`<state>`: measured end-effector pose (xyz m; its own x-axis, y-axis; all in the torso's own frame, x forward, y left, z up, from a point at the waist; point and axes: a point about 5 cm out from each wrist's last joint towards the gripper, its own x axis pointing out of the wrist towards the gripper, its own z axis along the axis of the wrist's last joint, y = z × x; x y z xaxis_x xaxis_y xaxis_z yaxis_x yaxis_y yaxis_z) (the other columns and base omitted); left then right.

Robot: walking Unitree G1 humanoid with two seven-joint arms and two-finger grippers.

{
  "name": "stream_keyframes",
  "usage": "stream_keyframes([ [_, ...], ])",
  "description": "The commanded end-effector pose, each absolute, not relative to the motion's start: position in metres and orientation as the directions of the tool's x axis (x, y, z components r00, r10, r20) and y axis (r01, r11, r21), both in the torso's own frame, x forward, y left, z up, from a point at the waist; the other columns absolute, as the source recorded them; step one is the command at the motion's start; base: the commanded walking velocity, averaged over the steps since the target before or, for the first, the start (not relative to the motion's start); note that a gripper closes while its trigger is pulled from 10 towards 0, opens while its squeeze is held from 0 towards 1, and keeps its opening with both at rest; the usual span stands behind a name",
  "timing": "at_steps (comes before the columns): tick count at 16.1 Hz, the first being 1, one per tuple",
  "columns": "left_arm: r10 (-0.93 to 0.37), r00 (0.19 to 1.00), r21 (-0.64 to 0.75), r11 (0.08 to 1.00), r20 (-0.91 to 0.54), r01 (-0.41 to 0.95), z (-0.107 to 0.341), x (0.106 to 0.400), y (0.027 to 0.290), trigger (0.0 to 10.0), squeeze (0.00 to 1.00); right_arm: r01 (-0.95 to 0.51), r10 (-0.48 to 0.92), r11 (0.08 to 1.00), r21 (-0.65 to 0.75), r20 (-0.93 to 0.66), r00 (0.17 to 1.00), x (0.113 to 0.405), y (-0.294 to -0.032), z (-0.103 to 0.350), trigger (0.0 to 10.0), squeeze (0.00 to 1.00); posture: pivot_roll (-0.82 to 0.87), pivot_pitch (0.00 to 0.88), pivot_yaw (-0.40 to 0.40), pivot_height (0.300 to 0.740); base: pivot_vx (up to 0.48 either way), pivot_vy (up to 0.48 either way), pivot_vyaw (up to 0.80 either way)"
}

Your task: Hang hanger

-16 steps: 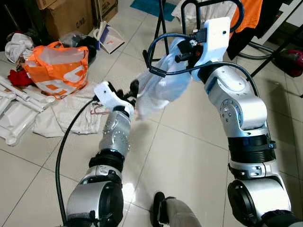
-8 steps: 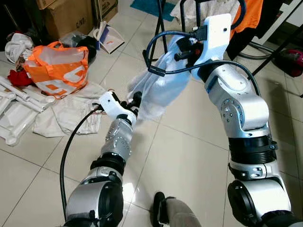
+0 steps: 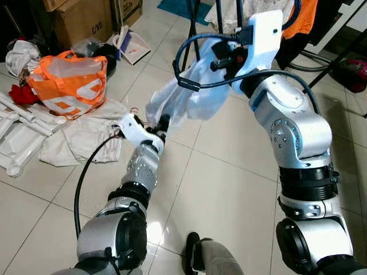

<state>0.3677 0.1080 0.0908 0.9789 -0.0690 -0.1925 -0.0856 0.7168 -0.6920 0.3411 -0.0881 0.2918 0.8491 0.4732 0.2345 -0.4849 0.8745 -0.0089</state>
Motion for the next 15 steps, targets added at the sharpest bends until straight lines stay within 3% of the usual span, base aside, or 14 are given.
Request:
stream_keyframes([
  [1, -0.076, 0.973, -0.683, 0.724, -0.217, -0.096, 0.090, 0.368, 0.105, 10.0, 0.00, -0.504, 0.488, 0.863, -0.016, 0.281, 0.827, 0.334, -0.090, 0.303, 0.0, 0.00, -0.20, 0.233, -0.154, 0.740, 0.000, 0.000, 0.00],
  [2, -0.067, 0.973, -0.670, 0.736, -0.222, -0.102, 0.090, 0.369, 0.108, 4.3, 0.00, -0.512, 0.495, 0.859, -0.017, 0.285, 0.821, 0.333, -0.090, 0.305, 0.0, 0.00, -0.20, 0.231, -0.155, 0.740, 0.000, 0.000, 0.00],
  [3, -0.056, 0.973, -0.656, 0.747, -0.222, -0.107, 0.091, 0.370, 0.111, 0.0, 0.00, -0.524, 0.505, 0.852, -0.017, 0.292, 0.812, 0.332, -0.090, 0.307, 0.0, 0.00, -0.20, 0.231, -0.155, 0.740, 0.000, 0.000, 0.00],
  [15, -0.050, 0.968, -0.644, 0.755, -0.246, -0.125, 0.084, 0.368, 0.116, 0.0, 0.00, -0.592, 0.576, 0.805, -0.040, 0.294, 0.763, 0.325, -0.086, 0.307, 0.0, 0.00, -0.20, 0.225, -0.157, 0.740, 0.000, 0.000, 0.00],
])
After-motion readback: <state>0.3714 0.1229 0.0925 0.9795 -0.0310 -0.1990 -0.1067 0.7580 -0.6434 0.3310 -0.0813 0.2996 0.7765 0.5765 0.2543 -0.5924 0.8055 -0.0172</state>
